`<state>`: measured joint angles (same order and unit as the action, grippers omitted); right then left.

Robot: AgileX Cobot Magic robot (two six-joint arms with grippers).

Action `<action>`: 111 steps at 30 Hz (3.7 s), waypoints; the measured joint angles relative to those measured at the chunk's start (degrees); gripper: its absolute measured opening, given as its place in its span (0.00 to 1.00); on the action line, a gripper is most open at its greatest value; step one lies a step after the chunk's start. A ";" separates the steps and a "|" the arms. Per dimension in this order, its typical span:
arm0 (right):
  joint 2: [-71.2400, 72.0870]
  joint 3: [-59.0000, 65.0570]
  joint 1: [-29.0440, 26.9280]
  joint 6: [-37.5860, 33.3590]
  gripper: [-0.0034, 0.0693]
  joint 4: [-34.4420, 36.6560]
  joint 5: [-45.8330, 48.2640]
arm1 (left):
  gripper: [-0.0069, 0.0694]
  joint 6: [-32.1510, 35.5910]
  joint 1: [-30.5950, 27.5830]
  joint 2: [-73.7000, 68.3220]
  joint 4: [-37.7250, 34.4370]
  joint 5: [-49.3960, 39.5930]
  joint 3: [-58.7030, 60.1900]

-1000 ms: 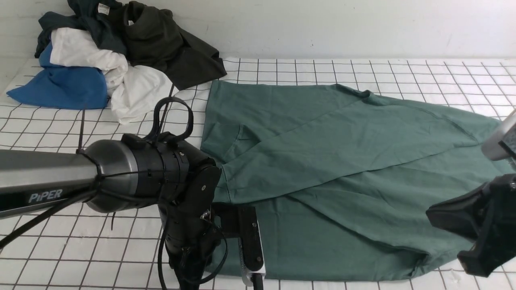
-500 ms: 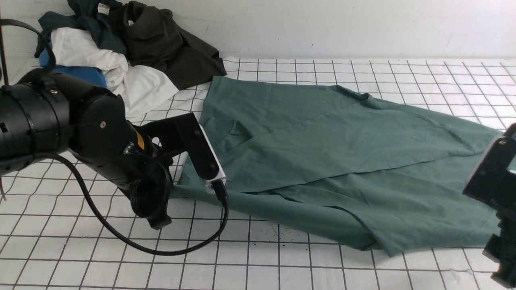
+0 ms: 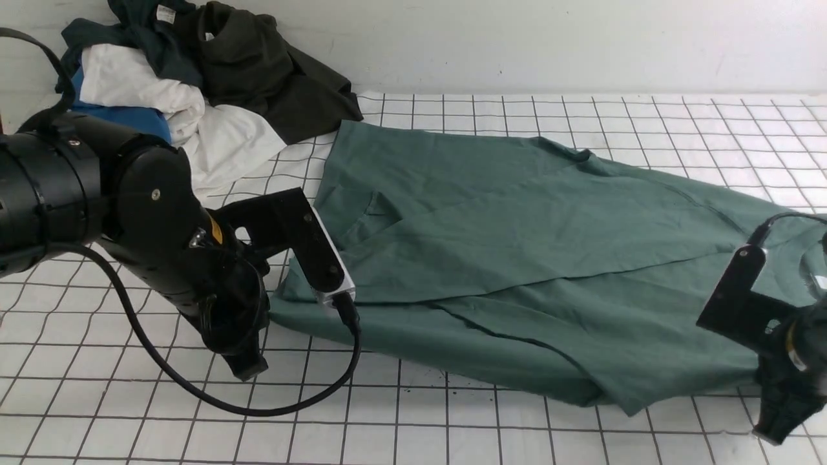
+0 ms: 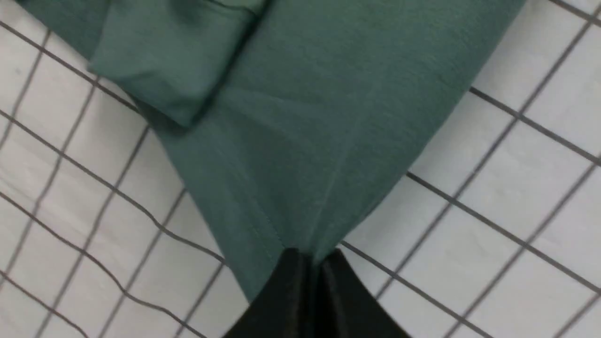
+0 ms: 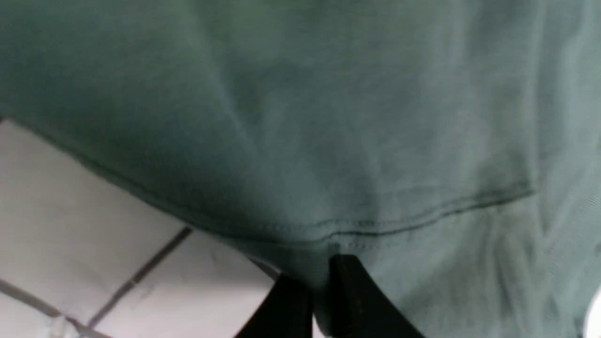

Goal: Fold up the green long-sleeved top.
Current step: Use both arms simultaneously to clamp the lower edge of the clothing fabric, then use both arms to drag the lower edge of the fabric forward and fold it over the upper edge, then use the right arm to clamp the right edge of the fabric

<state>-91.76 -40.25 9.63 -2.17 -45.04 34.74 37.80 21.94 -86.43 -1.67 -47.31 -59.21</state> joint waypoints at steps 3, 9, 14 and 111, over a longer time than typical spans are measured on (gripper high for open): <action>6.95 0.00 0.00 5.43 0.05 -5.60 0.16 | 0.09 -4.15 0.00 2.56 -0.85 -2.19 -1.00; 13.48 -1.09 -0.91 14.40 0.05 -19.84 -4.03 | 0.09 -13.34 -0.35 3.35 -0.79 0.42 -8.17; 6.92 -10.08 -6.27 26.14 0.05 -29.75 -16.89 | 0.09 -18.87 -3.69 -6.37 -0.85 7.44 -23.08; -31.40 -87.63 -27.15 -22.51 0.03 70.22 36.00 | 0.08 -17.93 -2.49 -15.55 -3.90 -24.53 -63.03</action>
<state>-123.16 -127.88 -17.52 -24.68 25.18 70.74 19.87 19.45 -101.98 -5.58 -71.84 -122.24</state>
